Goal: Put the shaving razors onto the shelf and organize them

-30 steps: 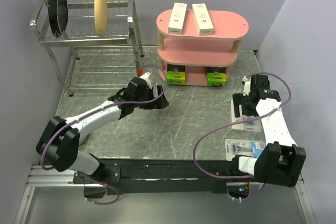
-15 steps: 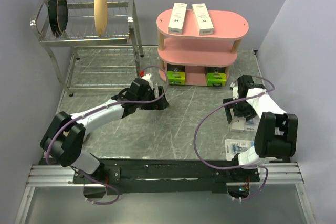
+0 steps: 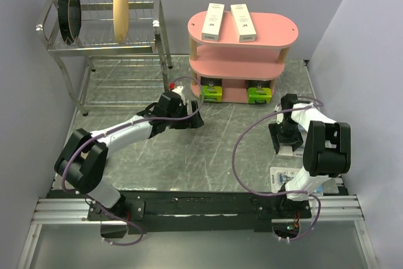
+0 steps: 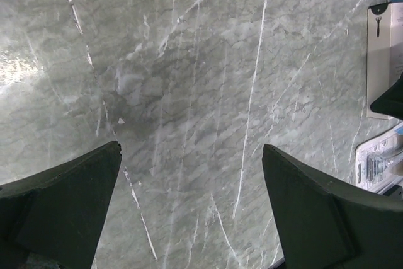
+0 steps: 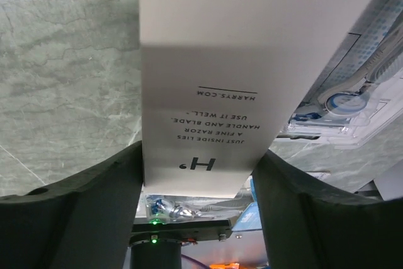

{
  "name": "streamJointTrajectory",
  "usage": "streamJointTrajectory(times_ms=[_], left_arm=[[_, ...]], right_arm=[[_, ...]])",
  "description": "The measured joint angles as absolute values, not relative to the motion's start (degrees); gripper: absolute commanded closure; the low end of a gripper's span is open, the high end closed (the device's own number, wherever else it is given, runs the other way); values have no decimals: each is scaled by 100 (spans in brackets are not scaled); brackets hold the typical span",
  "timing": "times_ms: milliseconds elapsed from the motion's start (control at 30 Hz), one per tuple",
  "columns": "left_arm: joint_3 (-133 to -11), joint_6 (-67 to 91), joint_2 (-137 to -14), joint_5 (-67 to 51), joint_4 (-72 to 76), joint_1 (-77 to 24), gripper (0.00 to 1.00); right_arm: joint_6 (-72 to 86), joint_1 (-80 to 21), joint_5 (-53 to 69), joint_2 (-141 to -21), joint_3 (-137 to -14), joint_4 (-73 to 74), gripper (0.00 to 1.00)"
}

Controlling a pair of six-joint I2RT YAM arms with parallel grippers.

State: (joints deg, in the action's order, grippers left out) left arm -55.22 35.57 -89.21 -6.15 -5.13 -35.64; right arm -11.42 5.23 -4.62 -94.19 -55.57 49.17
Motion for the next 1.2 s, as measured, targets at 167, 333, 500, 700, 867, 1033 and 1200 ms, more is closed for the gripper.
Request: streamJointTrajectory(times_ms=[167, 333, 500, 700, 867, 1033, 1200], left_arm=[[-5564, 3557, -9011, -613, -532, -3531, 1], [-5752, 3514, -9100, -607, -569, -3531, 0], [-6088, 3487, -9266, -602, -585, -3533, 1], [-6466, 3450, -9548, -574, -593, -3618, 0], [-6573, 3391, -9585, -569, -602, -3767, 1], [-6571, 3354, -9583, -526, -613, -3844, 0], [-6423, 3330, -9520, -493, -602, -3859, 0]], right_arm=[[-1135, 523, -471, -9417, -5557, 4919, 51], [-1144, 523, -460, -9013, -5561, 5059, 54], [-1262, 526, -279, -7861, -6097, 5719, 55], [-1382, 521, 64, -6987, -8075, 6149, 56], [-1330, 499, 298, -7107, -9760, 6545, 56], [-1157, 416, 537, -7870, -11325, 6862, 56], [-908, 237, 687, -8980, -12818, 6943, 54]])
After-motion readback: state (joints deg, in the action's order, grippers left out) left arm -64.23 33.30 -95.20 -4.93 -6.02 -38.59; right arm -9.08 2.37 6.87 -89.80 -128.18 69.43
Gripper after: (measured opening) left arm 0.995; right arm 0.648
